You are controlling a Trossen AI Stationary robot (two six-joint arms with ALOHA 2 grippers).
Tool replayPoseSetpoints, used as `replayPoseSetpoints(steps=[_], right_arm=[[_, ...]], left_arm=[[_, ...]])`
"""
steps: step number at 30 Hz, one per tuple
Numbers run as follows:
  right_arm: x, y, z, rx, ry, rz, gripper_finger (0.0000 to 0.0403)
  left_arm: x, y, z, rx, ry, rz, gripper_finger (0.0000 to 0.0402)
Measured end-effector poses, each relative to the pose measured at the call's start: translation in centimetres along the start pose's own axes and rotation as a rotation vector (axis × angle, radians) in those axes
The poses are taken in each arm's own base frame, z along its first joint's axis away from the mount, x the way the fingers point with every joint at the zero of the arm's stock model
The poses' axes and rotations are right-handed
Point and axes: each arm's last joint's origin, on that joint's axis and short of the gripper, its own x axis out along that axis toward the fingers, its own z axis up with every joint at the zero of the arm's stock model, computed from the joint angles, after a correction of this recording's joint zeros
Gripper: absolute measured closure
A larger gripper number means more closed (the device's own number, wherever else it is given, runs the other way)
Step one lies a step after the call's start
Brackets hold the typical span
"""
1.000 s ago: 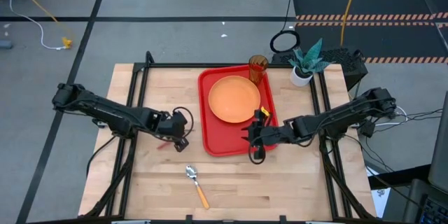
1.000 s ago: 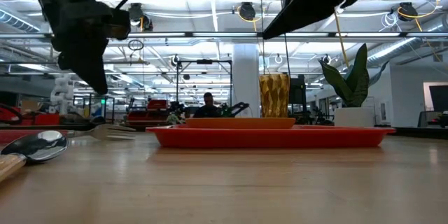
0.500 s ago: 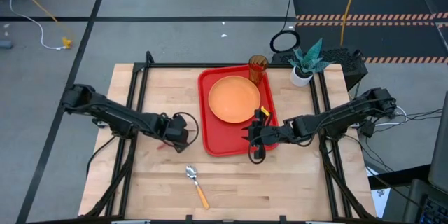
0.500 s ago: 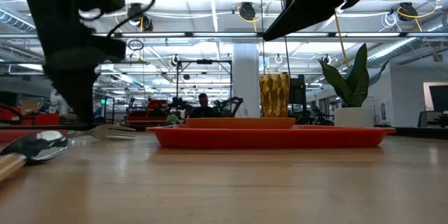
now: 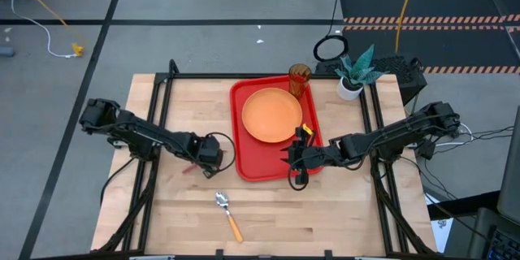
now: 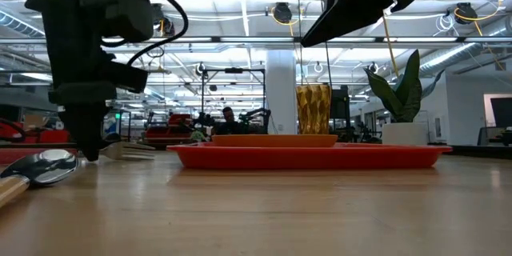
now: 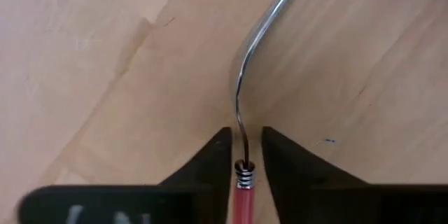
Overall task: Pick and place plate/cup/fork/spoon on tray
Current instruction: Put the pink fork on the red serving tray to the bottom of the yellow plate
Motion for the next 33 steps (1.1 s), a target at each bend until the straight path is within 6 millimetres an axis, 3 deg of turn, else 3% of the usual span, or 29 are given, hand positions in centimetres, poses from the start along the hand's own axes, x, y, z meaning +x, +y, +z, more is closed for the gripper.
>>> replayPoseSetpoints(steps=[4, 9, 16, 23, 28, 33], right_arm=[[0.0, 0.0, 0.0, 0.000, 0.000, 0.000, 0.0277], [0.0, 0.0, 0.0, 0.007, -0.001, 0.000, 0.0277], [0.0, 0.0, 0.8, 0.039, -0.077, -0.001, 0.0277], [-0.1, -0.2, 1.6, 0.114, -0.157, -0.037, 0.0277], [0.0, 0.3, 2.4, 0.094, -0.246, -0.055, 0.0277], [1.1, 0.7, 2.6, 0.077, -0.264, -0.108, 0.0277]], left_arm=[[0.1, 0.1, 0.3, 0.020, -0.004, -0.010, 0.0388], [-0.5, 0.1, 0.2, 0.067, 0.016, -0.067, 0.0389], [-4.7, 0.3, 0.8, 0.052, -0.130, -0.235, 0.0393], [-7.9, -0.5, 2.4, 0.123, -0.423, -0.443, 0.0395], [-8.0, -1.4, 3.8, 0.134, -0.583, -0.445, 0.0396], [-7.1, -1.9, 4.9, 0.120, -0.607, -0.459, 0.0396]])
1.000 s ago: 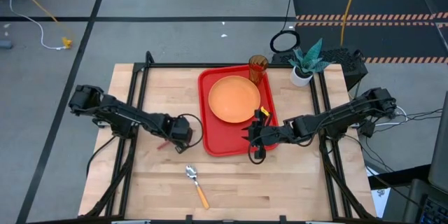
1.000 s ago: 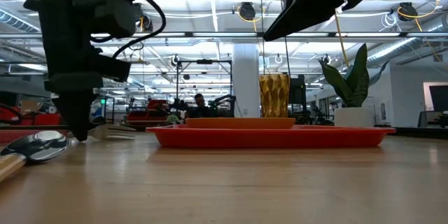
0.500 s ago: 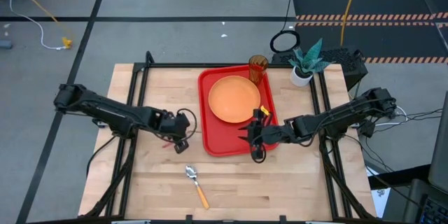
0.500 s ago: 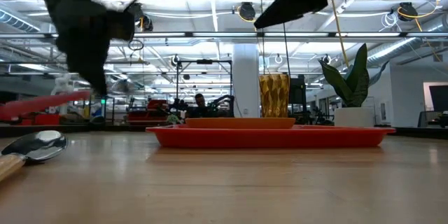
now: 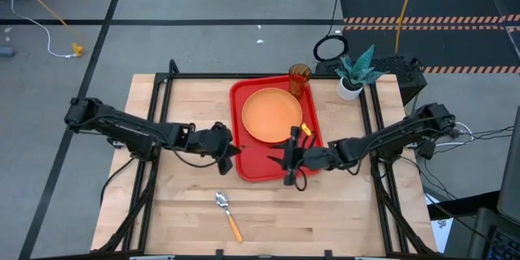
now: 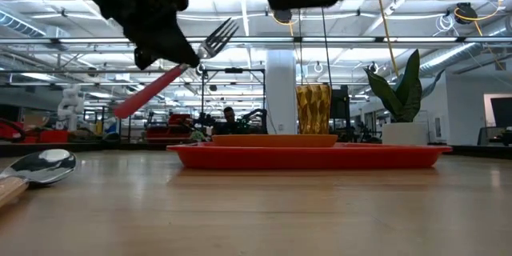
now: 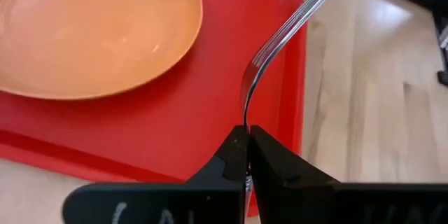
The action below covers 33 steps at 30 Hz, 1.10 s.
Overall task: Pick and place plate/cup/fork/spoon on tray
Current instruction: Put the pink fork on the red serving tray to the bottom of the yellow plate
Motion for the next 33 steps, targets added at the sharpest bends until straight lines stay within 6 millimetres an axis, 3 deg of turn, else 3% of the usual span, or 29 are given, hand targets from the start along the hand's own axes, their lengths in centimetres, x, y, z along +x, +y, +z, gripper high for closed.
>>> replayPoseSetpoints(steps=[25, 28, 33], right_arm=[[6.9, -0.8, -0.8, 0.020, 0.005, -0.025, 0.0281], [7.3, -0.8, -0.7, 0.021, 0.006, -0.027, 0.0307], [7.3, -0.7, -1.0, 0.012, 0.026, -0.023, 0.0387]], left_arm=[[0.9, 0.3, -0.2, -0.008, 0.013, 0.020, 0.0395], [0.9, 0.3, -0.2, -0.008, 0.013, 0.021, 0.0394], [0.9, 0.3, -0.2, -0.008, 0.014, 0.021, 0.0393]])
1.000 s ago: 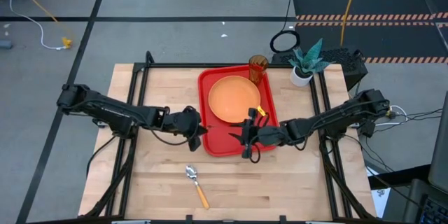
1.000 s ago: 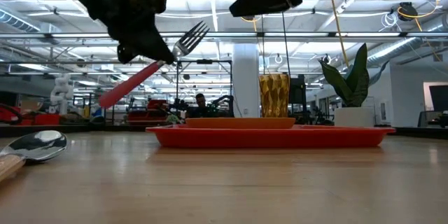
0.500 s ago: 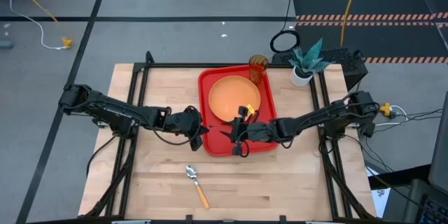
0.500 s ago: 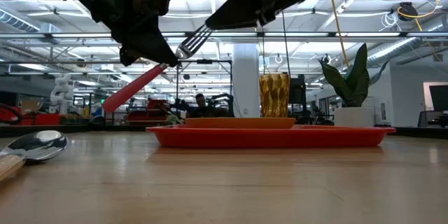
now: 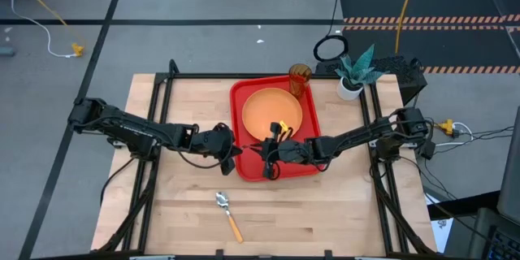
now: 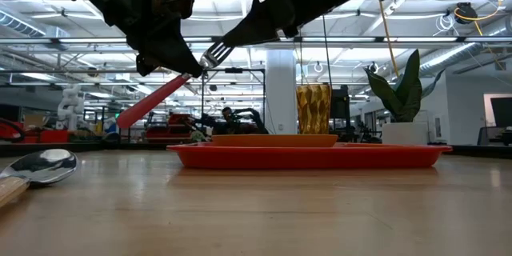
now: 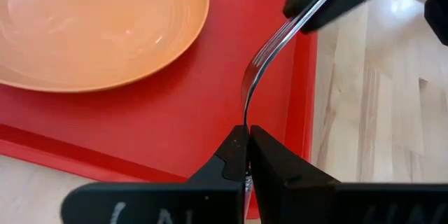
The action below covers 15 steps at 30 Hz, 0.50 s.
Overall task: Pick and place plate/cup/fork/spoon on tray
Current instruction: Put the pink fork on the red serving tray to the bottom of the yellow plate
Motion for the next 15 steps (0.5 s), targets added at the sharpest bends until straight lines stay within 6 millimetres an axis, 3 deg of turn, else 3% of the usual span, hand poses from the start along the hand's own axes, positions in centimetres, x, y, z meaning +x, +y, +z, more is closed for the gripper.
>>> replayPoseSetpoints(steps=[5, 10, 15], right_arm=[[-0.1, -0.1, 0.1, 0.011, 0.000, -0.005, 0.0395], [-1.0, -0.6, 0.4, 0.057, 0.038, -0.007, 0.0401], [-3.5, -2.1, 1.3, 0.175, 0.099, -0.067, 0.0402]], left_arm=[[0.0, -0.3, -0.1, 0.011, -0.011, 0.000, 0.0379], [-0.2, -0.9, -0.1, 0.058, -0.051, 0.003, 0.0318], [-0.3, -1.5, 0.8, 0.136, -0.154, -0.023, 0.0265]])
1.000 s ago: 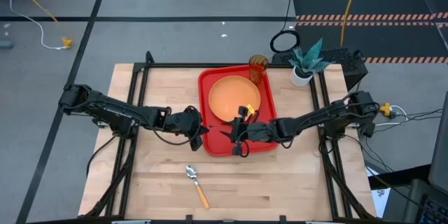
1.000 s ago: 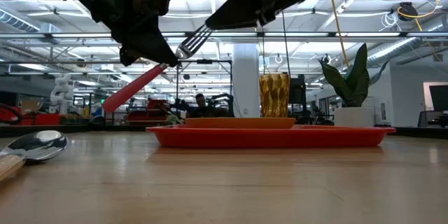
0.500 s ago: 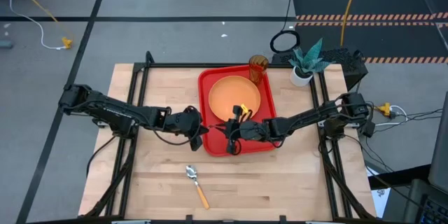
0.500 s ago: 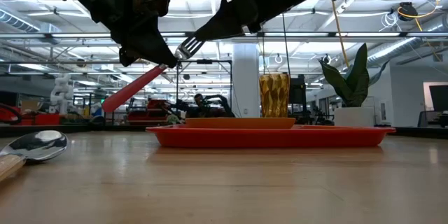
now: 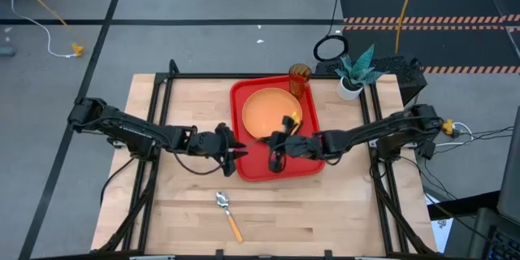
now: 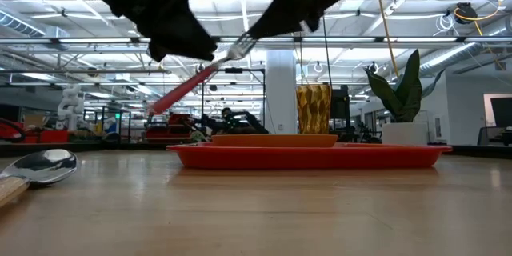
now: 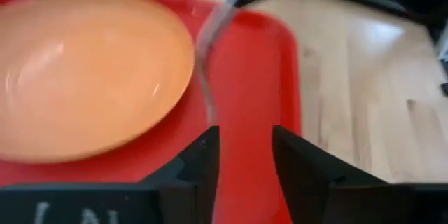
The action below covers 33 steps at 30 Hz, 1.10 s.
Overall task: Pick and place plate/cup/fork/spoon on tray
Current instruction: Put the pink fork on the red serving tray to the bottom of the yellow plate
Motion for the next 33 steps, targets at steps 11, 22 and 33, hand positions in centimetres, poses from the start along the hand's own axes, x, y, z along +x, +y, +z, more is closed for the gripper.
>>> replayPoseSetpoints(steps=[11, 22, 33], right_arm=[[-5.8, -2.9, 0.1, 0.248, 0.132, -0.038, 0.0402], [-5.3, -3.2, -5.3, 0.500, -0.024, 0.046, 0.0403], [-5.1, -3.7, -8.0, 0.671, -0.058, 0.025, 0.0403]], left_arm=[[-1.2, -3.1, 1.5, 0.367, -0.286, 0.069, 0.0216], [-1.1, -3.4, 2.0, 0.454, -0.360, 0.139, 0.0170], [3.7, -4.9, 1.4, 0.614, -0.205, 0.283, 0.0160]])
